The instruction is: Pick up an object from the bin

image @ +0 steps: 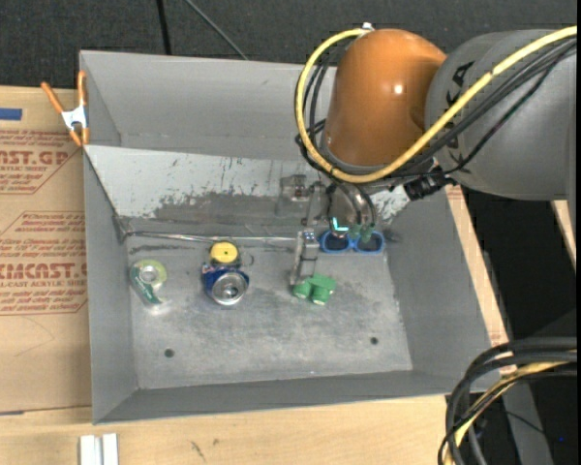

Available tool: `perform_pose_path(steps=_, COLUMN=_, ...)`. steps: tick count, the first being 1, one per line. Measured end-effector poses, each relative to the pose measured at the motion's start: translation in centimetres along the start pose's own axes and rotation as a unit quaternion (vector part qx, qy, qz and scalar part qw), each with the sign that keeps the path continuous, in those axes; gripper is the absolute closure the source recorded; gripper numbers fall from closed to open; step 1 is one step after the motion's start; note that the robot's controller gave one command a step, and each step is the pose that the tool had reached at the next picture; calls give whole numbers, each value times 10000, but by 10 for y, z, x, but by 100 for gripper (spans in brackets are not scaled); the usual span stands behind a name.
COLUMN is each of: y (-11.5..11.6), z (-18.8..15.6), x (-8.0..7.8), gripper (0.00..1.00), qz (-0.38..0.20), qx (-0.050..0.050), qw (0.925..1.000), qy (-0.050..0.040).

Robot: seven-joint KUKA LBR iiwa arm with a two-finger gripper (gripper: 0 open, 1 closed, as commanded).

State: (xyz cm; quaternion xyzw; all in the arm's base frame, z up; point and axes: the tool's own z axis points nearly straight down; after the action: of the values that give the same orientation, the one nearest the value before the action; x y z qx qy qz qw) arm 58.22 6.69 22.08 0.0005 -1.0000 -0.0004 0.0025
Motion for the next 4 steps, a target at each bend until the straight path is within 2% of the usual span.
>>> perform_pose_path(steps=1, y=18, z=151, x=-1, gripper=0, qz=-264, qx=3, qw=9997, qy=2)
perform_pose_path(steps=2, y=85, z=151, x=1, gripper=0, qz=-1537, qx=-5, qw=9881, qy=-43)
perform_pose_path(steps=3, y=83, z=151, x=1, gripper=100, qz=-1521, qx=-2, qw=9884, qy=-37)
perform_pose_path(steps=4, y=91, z=29, x=9, gripper=100, qz=-1441, qx=-2, qw=9895, qy=-78)
